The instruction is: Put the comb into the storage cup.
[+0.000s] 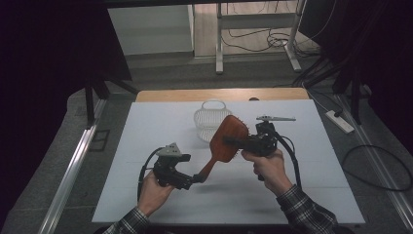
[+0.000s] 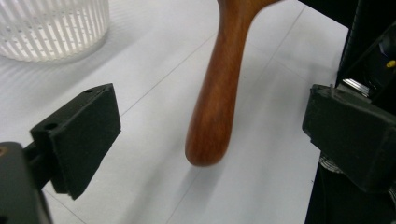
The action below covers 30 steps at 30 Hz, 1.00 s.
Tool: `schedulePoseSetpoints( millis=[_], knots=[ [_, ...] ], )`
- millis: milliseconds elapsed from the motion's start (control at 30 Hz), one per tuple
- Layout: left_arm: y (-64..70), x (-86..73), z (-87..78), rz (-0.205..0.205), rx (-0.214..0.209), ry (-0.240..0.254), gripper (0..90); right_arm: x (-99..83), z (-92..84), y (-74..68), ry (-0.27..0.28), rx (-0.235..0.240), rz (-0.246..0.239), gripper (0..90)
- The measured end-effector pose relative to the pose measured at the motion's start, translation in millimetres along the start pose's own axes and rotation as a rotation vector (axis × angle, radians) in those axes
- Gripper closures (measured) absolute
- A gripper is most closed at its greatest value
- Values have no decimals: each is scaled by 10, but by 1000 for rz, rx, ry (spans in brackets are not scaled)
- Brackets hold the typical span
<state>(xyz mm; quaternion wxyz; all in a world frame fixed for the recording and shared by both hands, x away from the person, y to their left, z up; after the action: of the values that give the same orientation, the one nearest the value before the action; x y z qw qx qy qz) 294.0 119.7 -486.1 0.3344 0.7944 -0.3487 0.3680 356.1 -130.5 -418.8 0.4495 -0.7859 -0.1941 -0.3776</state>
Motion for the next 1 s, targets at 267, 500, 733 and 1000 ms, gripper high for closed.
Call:
schedulePoseSetpoints(
  millis=[267, 500, 733, 1000],
  knots=[
    [3, -46, -30, 29, -9, 18, 13, 49, -18, -11, 9, -16, -31, 531],
    [-26, -86, -81, 22, 11, 30, 0, 90, -36, -2, 20, -22, -46, 530],
    [-37, -137, -141, 8, 23, 25, 0, 138, -57, 18, 34, -27, -45, 530],
    [-41, -234, -265, -3, 33, 37, 0, 244, -62, 24, 57, -28, -48, 530]
  ],
)
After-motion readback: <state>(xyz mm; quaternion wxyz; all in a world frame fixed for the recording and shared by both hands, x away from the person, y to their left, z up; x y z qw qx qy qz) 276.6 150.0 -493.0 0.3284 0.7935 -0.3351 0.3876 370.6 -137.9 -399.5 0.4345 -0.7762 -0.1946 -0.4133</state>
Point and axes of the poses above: each handheld gripper's, and its own axes: z roughly forward along the jaws, x roughly out of its top, y roughly to its right, the point moved 3 cm from there along z, roughly forward along the jaws, and after that the axes turned 5 degrees about y, right-handed, at the moved point
